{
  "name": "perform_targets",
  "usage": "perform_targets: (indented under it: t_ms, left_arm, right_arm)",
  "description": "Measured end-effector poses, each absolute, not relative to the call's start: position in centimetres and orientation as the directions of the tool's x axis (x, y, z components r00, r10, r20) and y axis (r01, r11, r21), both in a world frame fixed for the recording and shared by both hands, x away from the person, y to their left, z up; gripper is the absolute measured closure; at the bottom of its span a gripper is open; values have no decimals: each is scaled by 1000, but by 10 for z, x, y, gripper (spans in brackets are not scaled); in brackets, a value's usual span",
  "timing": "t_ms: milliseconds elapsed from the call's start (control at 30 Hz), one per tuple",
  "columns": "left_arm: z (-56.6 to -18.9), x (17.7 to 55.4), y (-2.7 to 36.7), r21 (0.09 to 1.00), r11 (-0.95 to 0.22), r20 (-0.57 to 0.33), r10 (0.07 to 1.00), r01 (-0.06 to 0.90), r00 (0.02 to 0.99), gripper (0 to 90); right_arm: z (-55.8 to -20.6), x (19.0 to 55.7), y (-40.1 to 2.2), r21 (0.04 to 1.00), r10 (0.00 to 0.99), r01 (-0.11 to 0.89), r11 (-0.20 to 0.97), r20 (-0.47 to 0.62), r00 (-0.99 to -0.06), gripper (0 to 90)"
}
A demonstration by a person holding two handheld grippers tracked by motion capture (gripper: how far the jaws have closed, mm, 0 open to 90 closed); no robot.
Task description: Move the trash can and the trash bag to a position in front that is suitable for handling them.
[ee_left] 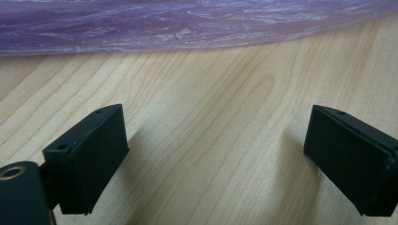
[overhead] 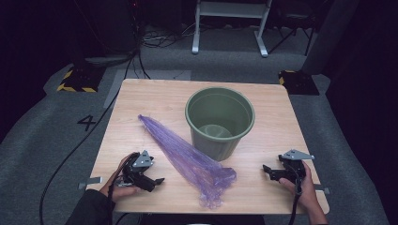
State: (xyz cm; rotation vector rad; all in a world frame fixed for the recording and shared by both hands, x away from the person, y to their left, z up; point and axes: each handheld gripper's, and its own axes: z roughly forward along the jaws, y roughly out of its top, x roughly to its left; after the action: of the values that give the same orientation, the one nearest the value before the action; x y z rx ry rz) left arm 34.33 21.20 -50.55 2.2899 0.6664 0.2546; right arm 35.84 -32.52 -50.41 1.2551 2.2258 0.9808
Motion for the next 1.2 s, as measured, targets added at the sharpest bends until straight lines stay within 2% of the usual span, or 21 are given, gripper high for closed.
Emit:
perform_targets:
  t_ms: [567,1000,1200]
  left_arm:
    - [-506,344,212,695,-591,-13,559,410,829,35]
    - [-505,346,213,693,-594,-11,557,408,831,35]
    - [-506,346,213,695,-587,-14,567,415,824,35]
  right_arm:
    - [-502,359,-327,743,842,561,366,-7,-540,163]
    - [-460,346,-316,857,782,372,357,-56,-621,215]
    - [-441,345,-303,877,757,330,349,-57,-651,232]
